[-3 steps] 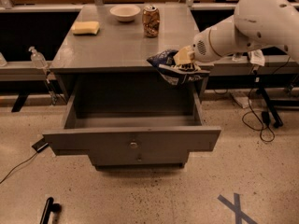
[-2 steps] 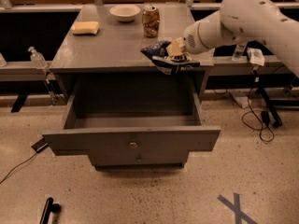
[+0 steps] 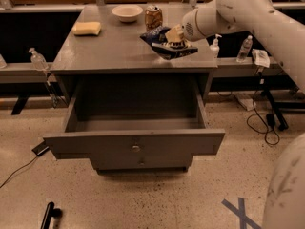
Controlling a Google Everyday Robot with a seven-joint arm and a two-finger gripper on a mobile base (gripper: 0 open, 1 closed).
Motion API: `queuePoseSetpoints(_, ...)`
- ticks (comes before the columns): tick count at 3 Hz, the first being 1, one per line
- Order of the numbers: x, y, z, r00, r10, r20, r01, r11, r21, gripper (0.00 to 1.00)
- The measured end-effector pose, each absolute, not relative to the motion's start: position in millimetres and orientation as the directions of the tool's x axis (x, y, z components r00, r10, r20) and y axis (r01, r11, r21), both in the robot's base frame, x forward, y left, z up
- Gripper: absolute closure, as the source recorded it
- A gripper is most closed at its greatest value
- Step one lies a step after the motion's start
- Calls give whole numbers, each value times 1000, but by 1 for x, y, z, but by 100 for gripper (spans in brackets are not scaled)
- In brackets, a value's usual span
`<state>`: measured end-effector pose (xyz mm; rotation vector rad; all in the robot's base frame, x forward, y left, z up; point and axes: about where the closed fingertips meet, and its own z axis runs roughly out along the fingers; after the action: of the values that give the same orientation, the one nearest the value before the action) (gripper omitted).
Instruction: Pick blue chip bag from top drawer and place on counter
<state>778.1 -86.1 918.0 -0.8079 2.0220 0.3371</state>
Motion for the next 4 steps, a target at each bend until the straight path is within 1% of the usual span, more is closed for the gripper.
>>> queuePoseSetpoints(1, 790, -88, 922, -322, -411, -853, -672, 734, -99, 87)
queuePoseSetpoints(4, 790, -81, 916, -317, -424, -848, -685, 721, -105, 18)
